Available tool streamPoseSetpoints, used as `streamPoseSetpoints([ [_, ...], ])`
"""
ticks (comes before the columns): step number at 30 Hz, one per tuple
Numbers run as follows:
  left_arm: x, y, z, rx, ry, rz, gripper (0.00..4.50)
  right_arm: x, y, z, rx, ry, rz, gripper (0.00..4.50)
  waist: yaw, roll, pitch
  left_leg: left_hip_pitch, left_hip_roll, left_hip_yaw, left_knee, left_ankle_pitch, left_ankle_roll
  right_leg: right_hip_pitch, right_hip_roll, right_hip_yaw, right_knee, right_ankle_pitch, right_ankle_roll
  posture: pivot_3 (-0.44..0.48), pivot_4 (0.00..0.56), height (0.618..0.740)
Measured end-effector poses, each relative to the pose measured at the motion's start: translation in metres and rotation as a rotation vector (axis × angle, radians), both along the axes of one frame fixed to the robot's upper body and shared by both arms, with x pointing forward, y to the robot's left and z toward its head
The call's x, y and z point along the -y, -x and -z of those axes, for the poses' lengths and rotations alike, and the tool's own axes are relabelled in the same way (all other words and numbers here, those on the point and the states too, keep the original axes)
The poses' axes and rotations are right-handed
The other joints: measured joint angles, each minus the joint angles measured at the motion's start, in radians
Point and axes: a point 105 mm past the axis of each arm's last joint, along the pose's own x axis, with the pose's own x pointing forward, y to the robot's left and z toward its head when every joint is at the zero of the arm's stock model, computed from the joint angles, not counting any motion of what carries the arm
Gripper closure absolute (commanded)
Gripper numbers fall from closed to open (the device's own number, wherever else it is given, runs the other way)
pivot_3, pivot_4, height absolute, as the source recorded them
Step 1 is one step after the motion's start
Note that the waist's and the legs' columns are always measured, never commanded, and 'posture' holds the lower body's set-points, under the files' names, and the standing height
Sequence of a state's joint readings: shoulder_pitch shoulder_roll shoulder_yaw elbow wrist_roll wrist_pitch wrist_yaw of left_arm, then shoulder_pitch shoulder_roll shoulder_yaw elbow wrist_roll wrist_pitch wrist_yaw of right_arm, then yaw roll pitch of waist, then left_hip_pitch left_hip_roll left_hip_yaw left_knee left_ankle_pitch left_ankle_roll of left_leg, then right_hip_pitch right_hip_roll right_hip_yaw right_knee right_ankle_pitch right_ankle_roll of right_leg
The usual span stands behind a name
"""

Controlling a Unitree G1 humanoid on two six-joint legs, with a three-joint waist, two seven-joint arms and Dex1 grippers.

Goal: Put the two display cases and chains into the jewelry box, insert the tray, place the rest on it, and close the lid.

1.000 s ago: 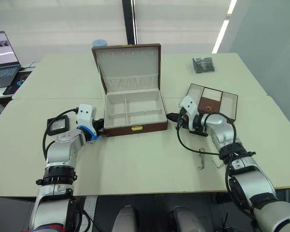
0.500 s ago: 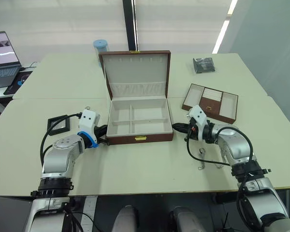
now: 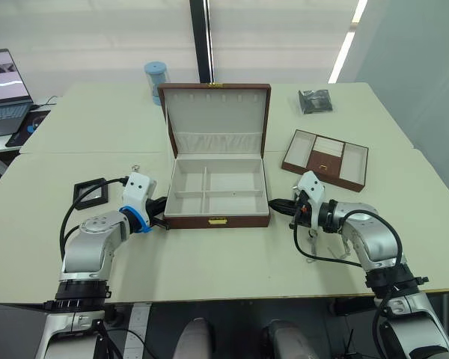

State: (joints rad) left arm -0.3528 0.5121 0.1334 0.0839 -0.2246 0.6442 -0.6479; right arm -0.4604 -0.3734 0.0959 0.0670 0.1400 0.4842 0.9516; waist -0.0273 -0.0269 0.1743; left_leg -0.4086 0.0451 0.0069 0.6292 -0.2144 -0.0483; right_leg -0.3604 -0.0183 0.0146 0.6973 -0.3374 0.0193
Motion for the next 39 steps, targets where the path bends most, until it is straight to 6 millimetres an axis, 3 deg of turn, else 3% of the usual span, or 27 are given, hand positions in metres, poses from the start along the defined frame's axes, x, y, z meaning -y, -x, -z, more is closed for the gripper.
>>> streamPoseSetpoints([
  [16,-0.006,-0.001,-0.001,0.002,-0.01,0.01,4.5,0.001,-0.001,0.0,0.004,-0.006,0.0,4.49,0.0,0.0,0.0,0.0,0.0,0.0,0.0,0.0,0.0,0.0,0.0,0.0,0.0,0.0,0.0,0.0,0.15,0.74],
  [27,-0.011,0.005,-0.003,-0.002,-0.004,0.046,4.5,0.021,-0.001,-0.007,0.0,-0.051,0.03,4.49,0.0,0.0,0.0,0.0,0.0,0.0,0.0,0.0,0.0,0.0,0.0,0.0,0.0,0.0,0.0,0.0,0.15,0.74],
  [30,-0.029,0.014,-0.005,-0.011,-0.004,0.025,4.5,0.043,0.004,-0.017,0.013,-0.07,0.063,4.49,0.0,0.0,0.0,-0.001,0.001,0.0,-0.001,0.0,0.0,-0.001,0.0,0.0,-0.001,0.0,0.0,0.0,0.15,0.74],
  [34,-0.067,0.024,-0.029,0.029,-0.044,-0.031,4.5,0.079,0.012,-0.024,0.017,-0.059,0.117,4.49,-0.003,-0.001,0.001,0.0,0.001,-0.001,-0.001,0.0,0.0,-0.001,0.0,0.0,0.0,0.0,0.0,0.0,0.15,0.74],
  [35,-0.078,0.026,-0.034,0.036,-0.071,-0.044,4.5,0.086,0.015,-0.024,0.013,-0.047,0.122,4.1,-0.002,-0.001,0.001,0.0,0.001,-0.001,-0.001,0.0,0.0,-0.001,0.0,-0.001,0.0,0.0,0.0,0.0,0.15,0.74],
  [39,-0.133,0.04,-0.05,0.036,-0.162,-0.148,3.65,0.117,0.03,-0.023,-0.031,0.012,0.14,3.06,-0.004,-0.001,0.002,0.0,0.001,0.001,-0.001,0.0,0.0,-0.001,0.0,0.0,-0.001,0.0,0.0,0.0,0.15,0.74],
])
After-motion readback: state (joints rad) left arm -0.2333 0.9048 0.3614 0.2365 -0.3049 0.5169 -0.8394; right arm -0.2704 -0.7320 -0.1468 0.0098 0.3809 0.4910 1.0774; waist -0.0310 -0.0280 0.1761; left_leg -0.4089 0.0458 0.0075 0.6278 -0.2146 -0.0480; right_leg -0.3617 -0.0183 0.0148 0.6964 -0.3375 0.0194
